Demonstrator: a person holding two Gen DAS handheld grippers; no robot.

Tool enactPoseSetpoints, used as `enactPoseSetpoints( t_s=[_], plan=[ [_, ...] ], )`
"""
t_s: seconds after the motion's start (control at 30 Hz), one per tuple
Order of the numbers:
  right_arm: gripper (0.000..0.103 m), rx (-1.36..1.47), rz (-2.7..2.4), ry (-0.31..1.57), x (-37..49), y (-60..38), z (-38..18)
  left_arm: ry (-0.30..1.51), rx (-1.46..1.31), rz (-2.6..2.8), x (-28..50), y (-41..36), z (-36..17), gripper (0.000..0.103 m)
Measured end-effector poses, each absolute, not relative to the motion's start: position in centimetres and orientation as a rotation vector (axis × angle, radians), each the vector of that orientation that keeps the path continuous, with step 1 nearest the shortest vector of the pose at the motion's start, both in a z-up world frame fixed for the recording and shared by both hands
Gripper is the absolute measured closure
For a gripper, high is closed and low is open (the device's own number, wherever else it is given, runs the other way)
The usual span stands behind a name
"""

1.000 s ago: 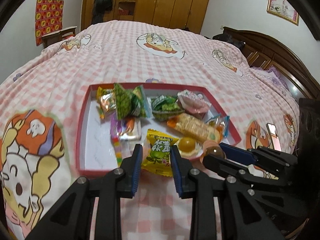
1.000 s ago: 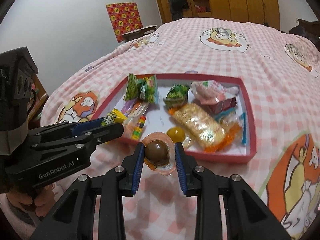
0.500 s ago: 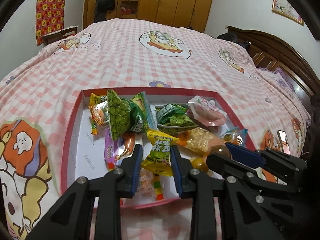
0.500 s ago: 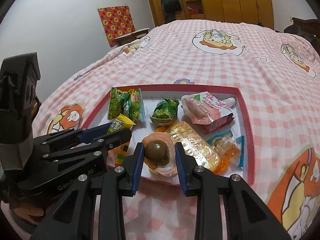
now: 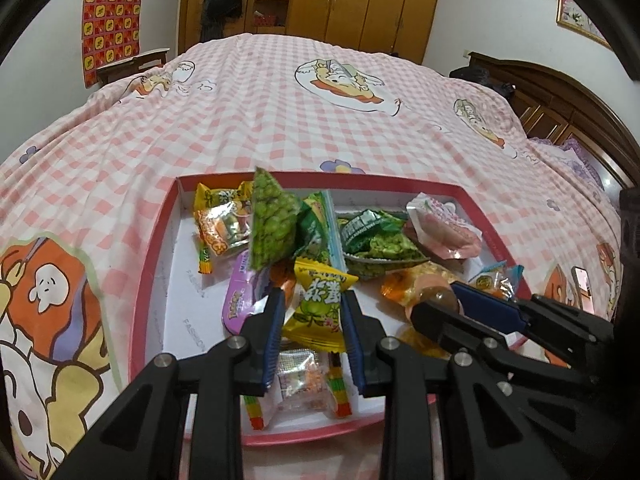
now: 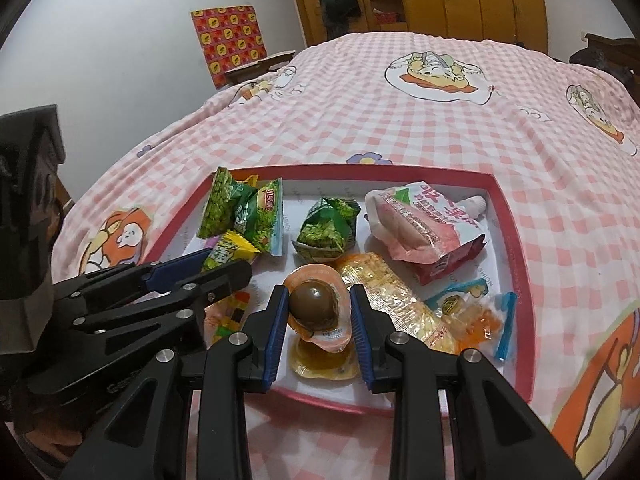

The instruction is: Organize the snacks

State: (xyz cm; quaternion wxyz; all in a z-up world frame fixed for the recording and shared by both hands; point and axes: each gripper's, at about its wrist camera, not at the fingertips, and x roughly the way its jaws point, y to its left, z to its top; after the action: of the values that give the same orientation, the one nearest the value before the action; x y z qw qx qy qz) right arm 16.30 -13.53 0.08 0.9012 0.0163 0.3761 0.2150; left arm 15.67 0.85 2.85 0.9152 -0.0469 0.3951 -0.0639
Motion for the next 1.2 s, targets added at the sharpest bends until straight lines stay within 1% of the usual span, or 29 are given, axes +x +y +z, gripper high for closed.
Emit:
enactPoseSetpoints(
  t_s=[0.17, 0.27, 0.33, 0.37, 0.43, 0.47, 0.53, 0.6, 0.73, 0.8, 0.9, 0.97, 1.03, 1.1, 1.2],
  plan=[
    [0.071, 0.043, 0.45, 0.776, 16.7, -13.6, -0.1, 0.818, -0.111, -0.135, 15.6, 1.0, 3.0, 0.074],
    [0.069, 0.055, 0.46, 0.779, 16.5, -13.7, 0.0, 0.826, -0.109, -0.118, 15.5, 1.1, 3.0, 0.071],
    [0.064, 0.049, 0.451, 0.774, 16.4, -13.8, 0.1, 0.823, -0.105, -0.108, 15.3, 1.2, 3.2, 0.066],
    [0.062, 0.049, 0.447, 0.771, 16.3, -13.9, 0.1, 0.82, -0.11, -0.107, 15.2, 1.3, 3.3, 0.064],
    [0.058, 0.056, 0.45, 0.768, 16.1, -14.0, 0.4, 0.816, -0.124, -0.106, 14.9, 1.5, 3.5, 0.058],
    [0.057, 0.063, 0.453, 0.765, 16.0, -14.1, 0.5, 0.813, -0.13, -0.103, 14.8, 1.6, 3.7, 0.056],
    [0.054, 0.076, 0.459, 0.758, 15.7, -14.4, 0.8, 0.812, -0.132, -0.095, 14.4, 1.8, 4.0, 0.048],
    [0.052, 0.081, 0.463, 0.752, 15.3, -14.5, 1.0, 0.815, -0.128, -0.092, 13.9, 2.0, 4.3, 0.044],
    [0.047, 0.071, 0.47, 0.739, 14.1, -14.7, 1.5, 0.809, -0.131, -0.085, 12.9, 2.1, 4.7, 0.037],
    [0.047, 0.069, 0.476, 0.737, 13.5, -14.7, 1.7, 0.809, -0.131, -0.081, 12.3, 2.0, 5.0, 0.035],
    [0.047, 0.059, 0.478, 0.729, 12.5, -14.8, 2.2, 0.797, -0.13, -0.074, 11.3, 2.1, 5.5, 0.026],
    [0.045, 0.057, 0.477, 0.717, 11.8, -15.0, 2.6, 0.793, -0.136, -0.077, 10.6, 2.1, 5.8, 0.025],
    [0.034, 0.063, 0.486, 0.703, 11.1, -15.2, 3.0, 0.794, -0.144, -0.08, 10.0, 2.2, 6.0, 0.023],
    [0.028, 0.068, 0.494, 0.698, 10.5, -15.3, 3.2, 0.794, -0.149, -0.079, 9.4, 2.3, 6.1, 0.019],
    [0.027, 0.065, 0.496, 0.697, 9.6, -15.5, 3.2, 0.782, -0.132, -0.064, 8.4, 2.0, 6.2, 0.015]
  ],
)
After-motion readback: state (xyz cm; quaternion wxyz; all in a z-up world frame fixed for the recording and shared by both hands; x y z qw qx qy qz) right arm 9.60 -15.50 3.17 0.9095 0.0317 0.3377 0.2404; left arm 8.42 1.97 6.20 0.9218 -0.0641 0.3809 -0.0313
